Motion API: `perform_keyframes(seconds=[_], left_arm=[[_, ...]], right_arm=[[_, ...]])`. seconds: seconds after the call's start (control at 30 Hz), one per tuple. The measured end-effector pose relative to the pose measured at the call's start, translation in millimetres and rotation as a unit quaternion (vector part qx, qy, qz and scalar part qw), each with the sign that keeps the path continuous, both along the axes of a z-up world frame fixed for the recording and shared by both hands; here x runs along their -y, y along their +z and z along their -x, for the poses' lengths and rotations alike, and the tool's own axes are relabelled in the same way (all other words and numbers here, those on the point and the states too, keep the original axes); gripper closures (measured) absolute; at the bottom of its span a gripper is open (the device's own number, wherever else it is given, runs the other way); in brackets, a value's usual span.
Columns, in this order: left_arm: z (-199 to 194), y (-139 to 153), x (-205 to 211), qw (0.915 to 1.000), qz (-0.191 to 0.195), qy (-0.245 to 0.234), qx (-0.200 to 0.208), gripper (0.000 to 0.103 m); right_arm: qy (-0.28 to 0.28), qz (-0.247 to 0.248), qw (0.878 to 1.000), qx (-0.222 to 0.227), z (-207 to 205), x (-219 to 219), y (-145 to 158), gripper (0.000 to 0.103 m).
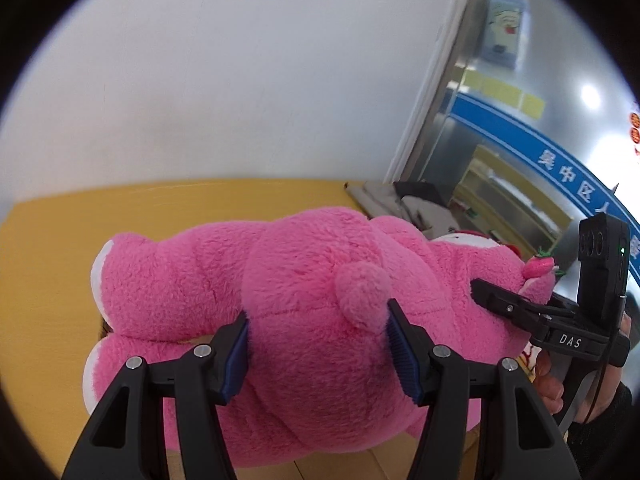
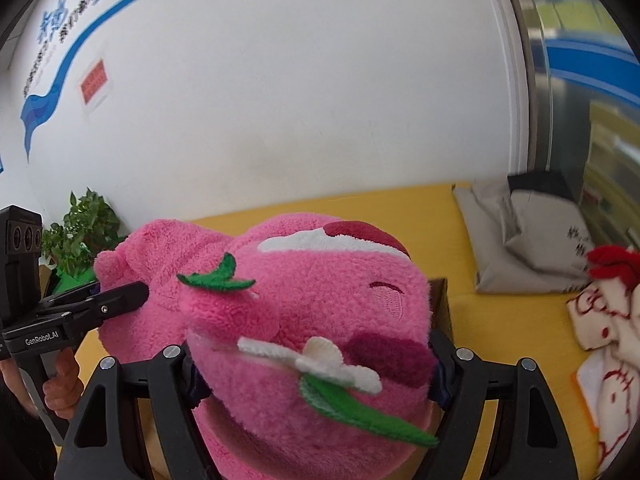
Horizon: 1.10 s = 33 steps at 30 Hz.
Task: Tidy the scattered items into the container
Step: 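Lift the pink bear with both tools and carry it over the box, then lower the pink bear into the box and open both tools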
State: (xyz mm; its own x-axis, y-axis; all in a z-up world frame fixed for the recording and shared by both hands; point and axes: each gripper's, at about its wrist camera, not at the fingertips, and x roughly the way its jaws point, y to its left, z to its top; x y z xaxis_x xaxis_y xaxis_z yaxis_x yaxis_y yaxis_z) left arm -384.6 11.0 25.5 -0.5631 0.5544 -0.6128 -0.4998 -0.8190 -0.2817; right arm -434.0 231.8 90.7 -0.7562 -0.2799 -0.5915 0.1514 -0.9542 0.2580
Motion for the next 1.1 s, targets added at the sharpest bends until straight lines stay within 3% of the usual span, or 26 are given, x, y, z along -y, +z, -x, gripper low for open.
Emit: perform_keyframes(seconds=[0.2,0.27,0.43,0.53,0.63,0.73,0.83,0.97,1.03,1.1], left_arm=[[29,-82,-10,0.9965,0.033,0.014,0.076,0.044],[25,-97,-19,0.9965,0.046,0.007,0.07,0.046],[30,-97,-23,0.996,0.062,0.032,0.054,0.046],[31,-98,-17,0.9956,0.069,0.043,0.045,0.042],[36,-93,-18,0.9936,0.091,0.049,0.045,0.034],[27,-76,-8,0.9937,0.094,0.043,0.042,0.034],[10,-50,3,0.9929,0.107,0.048,0.02,0.035],[-34,-22,19,0.9916,0.126,0.028,0.01,0.035],[-55,-21,26,0.9904,0.135,0.02,0.018,0.034],[-70,-34,28,0.9873,0.144,0.024,0.061,0.034]], right_arm=[[-0.013,-0.013,0.997,0.073,35,-3,-80,0.018],[-0.02,-0.026,0.995,0.092,38,-3,-96,0.018],[-0.022,-0.009,0.996,0.086,42,-17,-100,0.017],[-0.017,-0.034,0.998,0.056,42,-10,-93,0.016],[-0.021,-0.039,0.997,0.061,50,-12,-101,0.005],[-0.024,-0.006,0.996,0.081,47,-30,-102,0.0],[-0.029,-0.023,0.998,0.055,23,-39,-76,0.0],[0.063,-0.006,0.997,0.047,-25,-40,-42,0.0],[0.102,-0.009,0.992,0.073,-46,-31,-43,0.0],[0.124,-0.017,0.985,0.119,-64,-20,-58,0.0]])
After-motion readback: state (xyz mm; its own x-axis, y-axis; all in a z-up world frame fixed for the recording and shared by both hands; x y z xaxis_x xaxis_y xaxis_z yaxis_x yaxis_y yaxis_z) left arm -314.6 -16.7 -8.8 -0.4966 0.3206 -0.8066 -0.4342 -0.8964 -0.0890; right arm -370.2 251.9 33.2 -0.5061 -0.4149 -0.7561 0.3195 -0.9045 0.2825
